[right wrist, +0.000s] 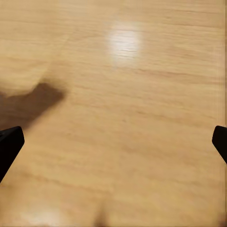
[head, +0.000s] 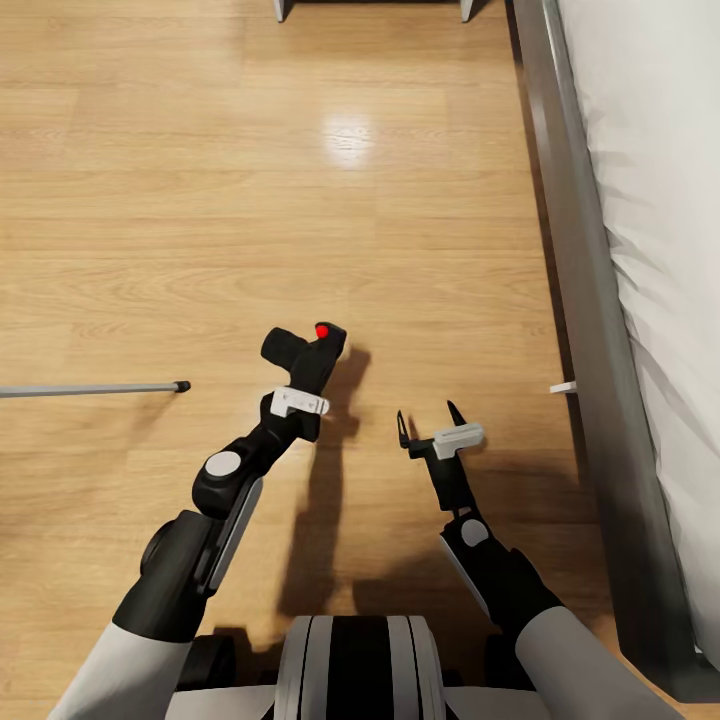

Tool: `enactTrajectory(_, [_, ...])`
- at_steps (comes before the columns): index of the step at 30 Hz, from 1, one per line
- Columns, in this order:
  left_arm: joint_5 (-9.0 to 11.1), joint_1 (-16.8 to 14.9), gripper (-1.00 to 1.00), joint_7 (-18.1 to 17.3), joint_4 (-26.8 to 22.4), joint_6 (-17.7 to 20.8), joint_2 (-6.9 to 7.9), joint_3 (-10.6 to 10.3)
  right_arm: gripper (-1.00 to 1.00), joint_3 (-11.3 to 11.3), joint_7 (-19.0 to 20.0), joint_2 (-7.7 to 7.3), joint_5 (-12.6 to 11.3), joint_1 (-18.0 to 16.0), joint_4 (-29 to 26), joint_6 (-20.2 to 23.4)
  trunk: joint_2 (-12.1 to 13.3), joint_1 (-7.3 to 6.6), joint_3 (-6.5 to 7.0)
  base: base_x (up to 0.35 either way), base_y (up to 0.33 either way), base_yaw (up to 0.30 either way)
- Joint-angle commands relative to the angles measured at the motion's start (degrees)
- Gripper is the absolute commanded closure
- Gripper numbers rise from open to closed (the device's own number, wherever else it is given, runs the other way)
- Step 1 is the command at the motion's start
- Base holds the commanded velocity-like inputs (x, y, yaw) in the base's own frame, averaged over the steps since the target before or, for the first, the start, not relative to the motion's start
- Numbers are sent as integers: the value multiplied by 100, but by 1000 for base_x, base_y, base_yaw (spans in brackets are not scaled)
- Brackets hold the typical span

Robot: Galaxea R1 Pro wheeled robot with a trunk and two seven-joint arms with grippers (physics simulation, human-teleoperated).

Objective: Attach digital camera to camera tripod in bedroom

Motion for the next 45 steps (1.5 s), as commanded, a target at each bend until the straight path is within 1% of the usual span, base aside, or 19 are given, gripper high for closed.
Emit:
enactTrajectory(1, [-24,-2,100,-75,-48,173,5,-2,-100,-3,-56,-1,41,-5,4,-5,-1,-1,-2,0,0,0])
enactTrajectory(2, [-24,-2,100,-124,-87,359,10,-10,-100,-18,-59,-1,37,-6,4,-6,-1,-1,-2,0,0,0])
enactTrajectory(4, [-24,-2,100,-185,-119,561,9,-21,-100,-37,-61,-1,34,-7,0,-1,-1,-1,-2,0,0,0])
enactTrajectory(5, [-24,-2,100,-234,-155,748,9,-33,-100,-57,-64,-1,32,-8,-5,3,-1,-1,-2,0,0,0])
enactTrajectory(8, [-24,-2,100,-279,-254,979,13,-46,-100,-102,-68,-1,31,-8,-18,11,-1,-1,-2,0,0,0])
enactTrajectory(11, [-23,-2,100,-311,-363,1250,33,-88,-100,-217,-79,-1,30,-8,-54,55,-1,-1,-2,0,0,0])
enactTrajectory(12, [-23,-2,100,-316,-375,1296,49,-95,-100,-238,-81,-1,30,-8,-60,67,-1,-1,-2,0,0,0])
enactTrajectory(15, [-17,-2,100,-346,-406,1471,169,-112,-100,-288,-87,-1,29,-7,-92,104,-1,-1,-2,0,0,0])
enactTrajectory(16, [-8,-2,100,-399,-423,1555,237,-119,-100,-300,-88,-1,29,-8,-102,117,-1,-1,-2,0,0,0])
enactTrajectory(17, [2,-2,100,-487,-439,1634,294,-124,-100,-307,-89,-1,29,-8,-108,138,-1,-1,-2,0,0,0])
enactTrajectory(18, [6,-2,100,-548,-447,1675,316,-126,-100,-310,-87,-1,29,-8,-111,156,-1,-1,-2,0,0,0])
enactTrajectory(20, [17,-2,100,-794,-462,1818,359,-125,-100,-317,-85,-1,29,-8,-117,215,-1,-1,-2,0,0,0])
enactTrajectory(21, [22,-2,100,-1005,-469,1923,376,-124,-100,-318,-83,-1,29,-8,-121,235,-1,-1,-2,0,0,0])
enactTrajectory(22, [23,-2,100,-1118,-473,1973,381,-124,-100,-319,-83,-1,29,-8,-122,241,-1,-1,-2,0,0,0])
enactTrajectory(23, [25,-2,100,-1347,-478,2061,388,-124,-100,-322,-86,-1,29,-8,-124,250,-1,-1,-2,0,0,0])
enactTrajectory(26, [28,-2,100,-1681,-483,2166,393,-124,-100,-321,-83,-1,29,-9,-127,258,-1,-1,-2,0,0,0])
enactTrajectory(29, [29,-2,100,-1827,-485,2205,395,-116,-100,-305,-77,-1,31,-9,-128,254,2,-6,42,0,0,0])
enactTrajectory(36, [29,-2,100,-1915,-486,2226,403,-80,-100,-281,-58,-1,30,-6,-128,241,11,-24,197,0,0,0])
enactTrajectory(45, [29,-2,100,-1933,-491,2229,419,-10,-100,-289,-69,-1,30,-6,-128,299,23,-47,396,0,0,0])
